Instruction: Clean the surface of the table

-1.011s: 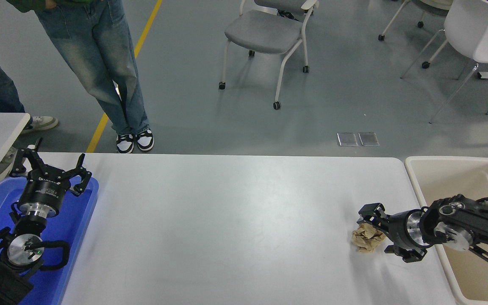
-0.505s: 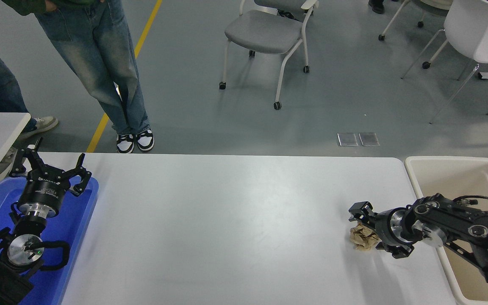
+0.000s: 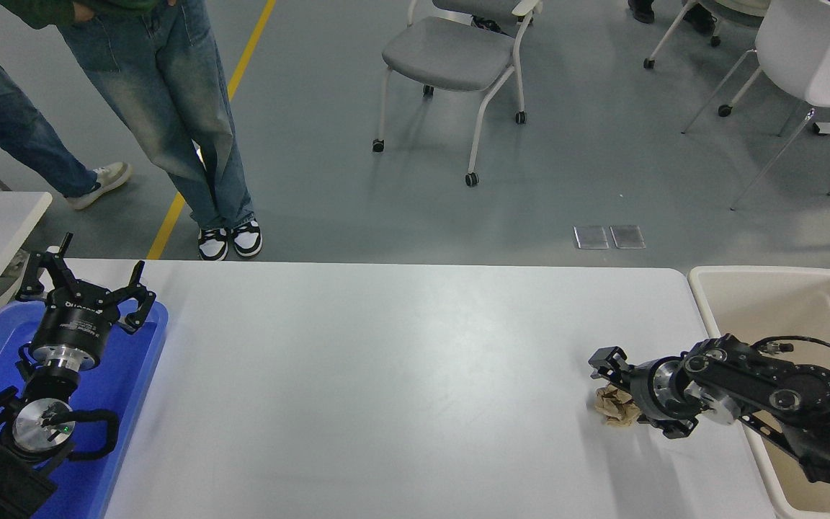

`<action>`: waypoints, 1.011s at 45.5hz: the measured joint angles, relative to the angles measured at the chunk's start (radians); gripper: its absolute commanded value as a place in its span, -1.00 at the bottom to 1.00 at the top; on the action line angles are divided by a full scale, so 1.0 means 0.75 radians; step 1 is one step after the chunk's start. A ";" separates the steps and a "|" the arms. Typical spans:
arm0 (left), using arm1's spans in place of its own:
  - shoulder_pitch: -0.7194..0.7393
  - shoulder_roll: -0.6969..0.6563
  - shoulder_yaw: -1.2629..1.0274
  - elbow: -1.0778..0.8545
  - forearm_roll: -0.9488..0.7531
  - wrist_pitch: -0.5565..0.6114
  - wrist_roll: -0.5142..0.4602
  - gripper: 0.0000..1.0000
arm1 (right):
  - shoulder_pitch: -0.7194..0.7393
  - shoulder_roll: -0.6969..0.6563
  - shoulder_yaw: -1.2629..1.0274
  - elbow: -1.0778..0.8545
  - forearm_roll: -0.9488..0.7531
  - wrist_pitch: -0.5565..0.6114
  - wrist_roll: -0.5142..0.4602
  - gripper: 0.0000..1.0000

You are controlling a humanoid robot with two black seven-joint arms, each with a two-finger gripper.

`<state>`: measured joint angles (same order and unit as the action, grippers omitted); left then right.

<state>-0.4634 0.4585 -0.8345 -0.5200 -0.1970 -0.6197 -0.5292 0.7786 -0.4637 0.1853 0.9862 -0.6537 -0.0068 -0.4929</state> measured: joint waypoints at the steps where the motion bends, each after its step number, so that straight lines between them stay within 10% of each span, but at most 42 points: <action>1: 0.000 0.000 0.000 0.000 0.000 0.000 0.000 1.00 | -0.001 0.001 0.000 -0.001 -0.003 0.000 0.000 0.19; 13: 0.000 0.000 0.000 0.000 0.001 0.000 0.000 1.00 | -0.001 0.010 0.000 -0.006 -0.069 0.003 0.009 -0.64; 24: 0.000 0.000 0.000 0.000 0.000 0.000 0.000 1.00 | 0.007 0.011 0.002 -0.002 -0.102 0.010 0.012 -0.99; 46: 0.000 0.000 0.000 0.000 -0.001 0.000 0.000 1.00 | 0.024 -0.146 0.030 0.156 -0.101 0.056 0.015 -1.00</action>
<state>-0.4632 0.4587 -0.8345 -0.5201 -0.1974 -0.6197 -0.5292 0.7965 -0.5729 0.2076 1.1032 -0.7296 0.0354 -0.4820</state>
